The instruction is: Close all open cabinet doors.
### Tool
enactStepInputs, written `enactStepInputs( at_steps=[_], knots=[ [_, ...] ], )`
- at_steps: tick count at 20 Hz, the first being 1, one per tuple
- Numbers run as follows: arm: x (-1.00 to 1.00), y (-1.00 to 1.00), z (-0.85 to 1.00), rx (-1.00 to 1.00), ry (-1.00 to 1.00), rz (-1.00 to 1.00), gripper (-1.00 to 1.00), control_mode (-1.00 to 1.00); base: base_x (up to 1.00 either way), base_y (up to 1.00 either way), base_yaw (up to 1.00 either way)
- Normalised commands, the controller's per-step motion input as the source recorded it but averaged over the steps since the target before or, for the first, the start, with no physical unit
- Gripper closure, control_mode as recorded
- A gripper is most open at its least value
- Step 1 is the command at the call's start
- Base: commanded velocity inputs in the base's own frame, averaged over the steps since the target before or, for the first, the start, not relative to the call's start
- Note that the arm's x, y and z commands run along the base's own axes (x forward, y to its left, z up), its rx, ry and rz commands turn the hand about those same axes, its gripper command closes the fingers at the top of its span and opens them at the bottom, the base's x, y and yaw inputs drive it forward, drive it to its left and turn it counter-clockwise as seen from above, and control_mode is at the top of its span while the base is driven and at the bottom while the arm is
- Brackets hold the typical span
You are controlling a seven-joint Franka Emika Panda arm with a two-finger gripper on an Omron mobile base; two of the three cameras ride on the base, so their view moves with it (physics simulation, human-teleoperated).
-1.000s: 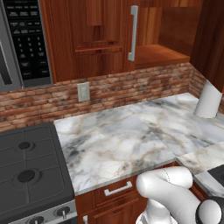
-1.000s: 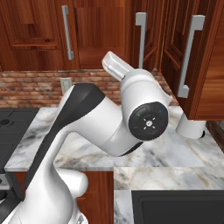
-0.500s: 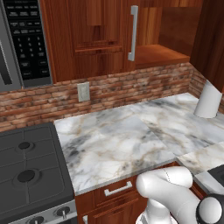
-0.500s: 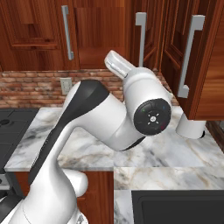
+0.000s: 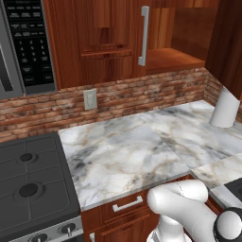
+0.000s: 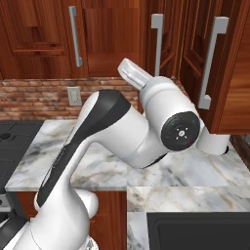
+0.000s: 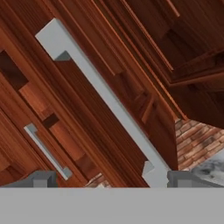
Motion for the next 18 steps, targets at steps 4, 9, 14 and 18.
enactStepInputs(
  at_steps=[4,9,14,18],
  knots=[
    [0.0,0.0,0.0,0.0,-0.02,0.08,-1.0,-1.0,0.0,0.0,0.0],
    [0.0,0.0,0.0,0.0,-0.02,0.07,-1.0,-1.0,0.0,0.0,0.0],
    [0.09,-0.02,0.0,0.0,-0.01,0.05,-1.0,-1.0,0.0,0.0,0.0],
    [0.09,-0.03,0.0,0.0,0.0,0.02,-1.0,-1.0,0.0,0.0,0.0]
  ],
)
